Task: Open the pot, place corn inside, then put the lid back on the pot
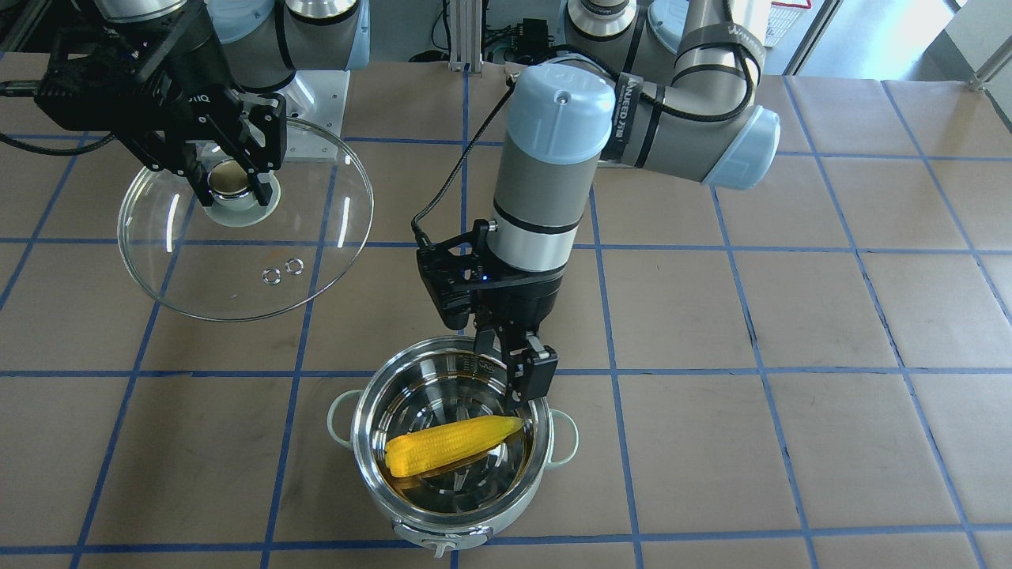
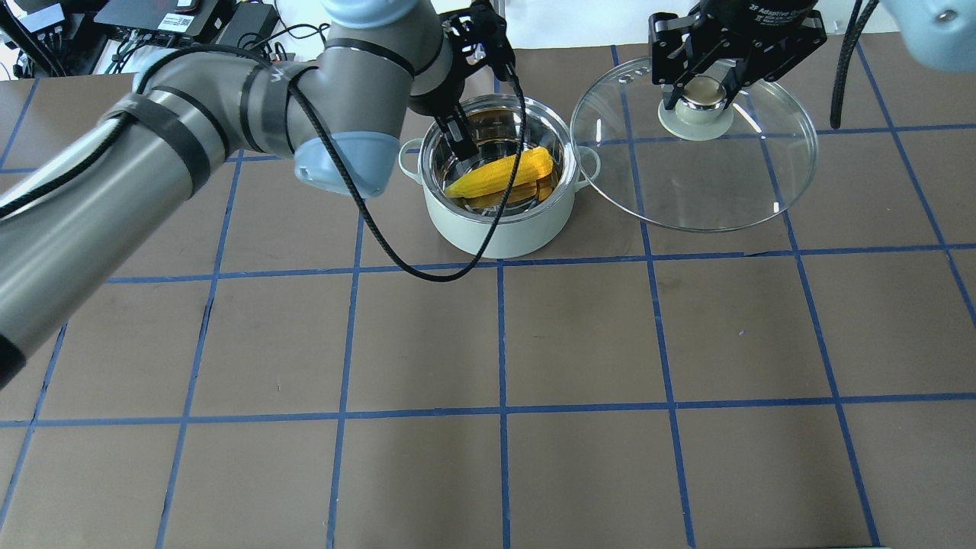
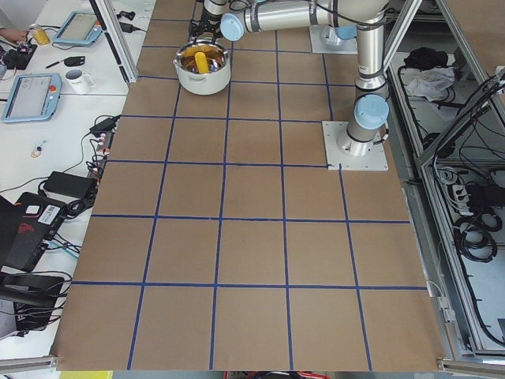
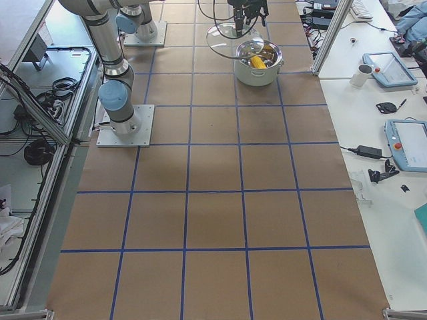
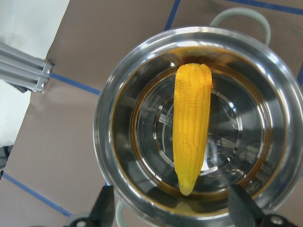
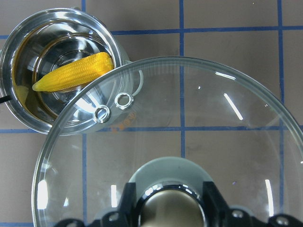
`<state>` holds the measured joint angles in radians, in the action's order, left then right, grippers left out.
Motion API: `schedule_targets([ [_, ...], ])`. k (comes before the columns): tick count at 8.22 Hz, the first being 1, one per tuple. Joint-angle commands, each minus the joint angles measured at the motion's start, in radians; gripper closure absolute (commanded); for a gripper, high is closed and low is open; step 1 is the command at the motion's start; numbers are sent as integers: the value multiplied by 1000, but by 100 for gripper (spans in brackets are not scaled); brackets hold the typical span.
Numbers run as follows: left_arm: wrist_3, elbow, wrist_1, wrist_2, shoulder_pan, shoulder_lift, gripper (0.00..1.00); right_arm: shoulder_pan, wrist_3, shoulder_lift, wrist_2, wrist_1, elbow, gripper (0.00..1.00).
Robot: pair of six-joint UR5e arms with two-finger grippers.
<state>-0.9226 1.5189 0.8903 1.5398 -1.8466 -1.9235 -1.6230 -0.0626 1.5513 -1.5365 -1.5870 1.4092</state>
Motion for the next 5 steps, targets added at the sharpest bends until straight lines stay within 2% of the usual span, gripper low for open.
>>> schedule_targets([
  [1, 10, 0, 163, -13, 163, 95, 14, 0, 0, 1, -4, -1, -1, 60],
  [2, 63, 0, 226, -13, 220, 125, 14, 0, 0, 1, -4, -2, 1, 60],
  [5, 190, 0, 263, -12, 344, 185, 10, -5, -19, -28, 12, -48, -16, 60],
])
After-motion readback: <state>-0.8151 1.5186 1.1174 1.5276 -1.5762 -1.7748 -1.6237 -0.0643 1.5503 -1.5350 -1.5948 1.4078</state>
